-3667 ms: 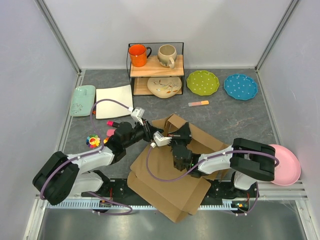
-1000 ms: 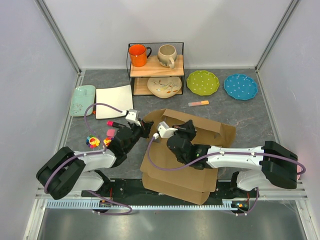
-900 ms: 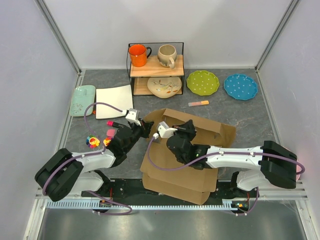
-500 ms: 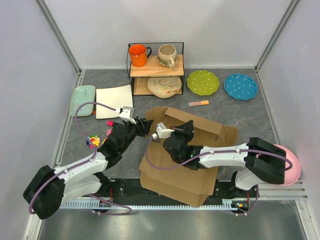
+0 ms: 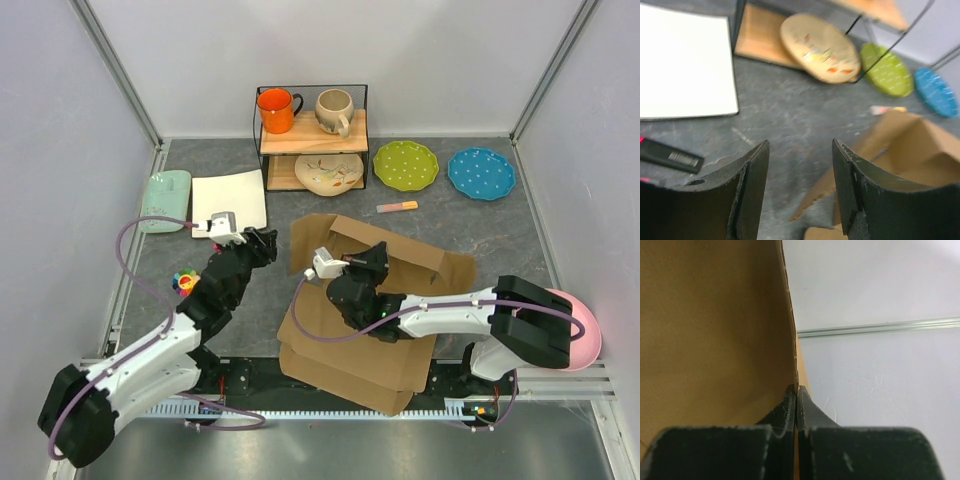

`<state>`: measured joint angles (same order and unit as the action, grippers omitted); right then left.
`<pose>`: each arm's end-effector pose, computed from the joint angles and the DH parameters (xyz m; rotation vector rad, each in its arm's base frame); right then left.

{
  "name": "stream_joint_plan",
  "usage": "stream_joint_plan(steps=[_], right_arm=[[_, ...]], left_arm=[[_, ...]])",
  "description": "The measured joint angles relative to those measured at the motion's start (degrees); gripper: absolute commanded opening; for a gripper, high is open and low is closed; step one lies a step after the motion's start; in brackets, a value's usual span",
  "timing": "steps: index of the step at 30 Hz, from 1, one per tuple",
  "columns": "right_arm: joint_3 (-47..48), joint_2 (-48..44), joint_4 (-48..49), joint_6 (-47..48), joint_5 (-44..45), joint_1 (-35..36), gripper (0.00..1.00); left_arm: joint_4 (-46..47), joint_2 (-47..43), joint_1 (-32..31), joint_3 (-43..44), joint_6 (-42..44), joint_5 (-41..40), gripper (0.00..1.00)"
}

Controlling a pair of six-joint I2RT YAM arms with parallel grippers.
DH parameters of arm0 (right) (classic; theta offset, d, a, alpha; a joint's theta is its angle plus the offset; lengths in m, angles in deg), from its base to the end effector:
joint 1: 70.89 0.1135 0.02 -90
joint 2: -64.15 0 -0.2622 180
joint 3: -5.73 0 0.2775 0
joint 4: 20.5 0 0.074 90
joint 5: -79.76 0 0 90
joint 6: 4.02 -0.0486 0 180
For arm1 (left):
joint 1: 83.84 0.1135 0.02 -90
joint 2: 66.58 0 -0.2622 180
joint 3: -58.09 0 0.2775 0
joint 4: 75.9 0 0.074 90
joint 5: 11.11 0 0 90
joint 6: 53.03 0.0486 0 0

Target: Fold the paper box

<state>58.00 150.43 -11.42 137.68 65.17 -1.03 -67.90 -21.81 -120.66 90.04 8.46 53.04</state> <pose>0.1513 0.2760 0.1836 -1.0188 1.4807 -1.0682 0.1902 -0.1159 0.2267 -0.2254 1.6547 -0.4950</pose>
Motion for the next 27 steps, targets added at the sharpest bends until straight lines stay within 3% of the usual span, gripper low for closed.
stream_joint_plan(steps=[6,11,18,27], right_arm=[[-0.48,-0.83,0.24,0.61,0.11,0.79,0.0],[-1.14,-2.08,0.2,0.63,0.09,1.81,0.0],[-1.36,-2.21,0.2,0.59,0.11,2.16,0.0],[-1.42,-2.21,-0.02,0.09,0.11,2.32,0.0]], left_arm=[[-1.05,17.03,4.68,3.54,-2.05,4.02,0.57],[5.7,25.4,6.49,4.68,-2.03,12.59,0.57],[19.41,30.67,6.47,4.66,-1.97,28.06,0.58],[31.65,33.83,5.68,3.41,-2.69,38.56,0.64]])
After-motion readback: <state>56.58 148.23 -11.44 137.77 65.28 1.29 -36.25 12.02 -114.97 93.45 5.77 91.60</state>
